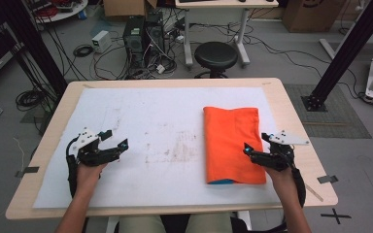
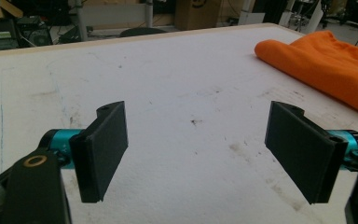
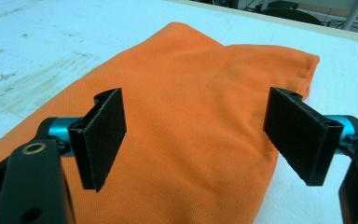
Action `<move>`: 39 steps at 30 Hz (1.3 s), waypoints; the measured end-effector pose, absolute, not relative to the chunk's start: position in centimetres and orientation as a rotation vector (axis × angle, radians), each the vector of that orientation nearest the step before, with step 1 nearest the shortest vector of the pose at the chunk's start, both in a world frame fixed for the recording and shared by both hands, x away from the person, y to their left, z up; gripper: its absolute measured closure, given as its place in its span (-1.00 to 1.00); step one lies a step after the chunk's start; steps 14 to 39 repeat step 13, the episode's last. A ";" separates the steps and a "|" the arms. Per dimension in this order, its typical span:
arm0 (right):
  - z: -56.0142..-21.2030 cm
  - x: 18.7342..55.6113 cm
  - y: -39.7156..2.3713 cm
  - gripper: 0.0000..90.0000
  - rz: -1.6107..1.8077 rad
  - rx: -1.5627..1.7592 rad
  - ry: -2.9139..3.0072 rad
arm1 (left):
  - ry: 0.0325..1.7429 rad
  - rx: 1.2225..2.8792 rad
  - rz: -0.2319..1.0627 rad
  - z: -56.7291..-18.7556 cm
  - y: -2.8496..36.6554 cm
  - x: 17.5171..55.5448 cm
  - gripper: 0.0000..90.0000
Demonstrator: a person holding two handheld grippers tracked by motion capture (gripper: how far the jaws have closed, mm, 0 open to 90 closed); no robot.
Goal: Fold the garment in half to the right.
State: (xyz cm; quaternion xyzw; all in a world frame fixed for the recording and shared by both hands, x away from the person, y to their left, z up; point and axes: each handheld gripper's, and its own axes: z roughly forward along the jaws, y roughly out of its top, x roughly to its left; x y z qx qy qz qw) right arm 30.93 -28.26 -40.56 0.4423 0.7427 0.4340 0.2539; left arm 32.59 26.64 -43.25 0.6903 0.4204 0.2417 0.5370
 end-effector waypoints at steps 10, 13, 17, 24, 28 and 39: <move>-40.7 30.7 -28.3 -0.53 1.187 1.203 2.016 | 1.006 1.645 0.573 -43.4 26.6 32.6 -0.53; -40.8 30.6 -28.3 -0.53 1.187 1.201 2.017 | 1.008 1.643 0.573 -43.3 26.7 32.6 -0.53; -40.8 30.6 -28.3 -0.53 1.187 1.201 2.017 | 1.008 1.643 0.573 -43.3 26.7 32.6 -0.53; -40.8 30.6 -28.3 -0.53 1.187 1.201 2.017 | 1.008 1.643 0.573 -43.3 26.7 32.6 -0.53; -40.8 30.6 -28.3 -0.53 1.187 1.201 2.017 | 1.008 1.643 0.573 -43.3 26.7 32.6 -0.53; -40.8 30.6 -28.3 -0.53 1.187 1.201 2.017 | 1.008 1.643 0.573 -43.3 26.7 32.6 -0.53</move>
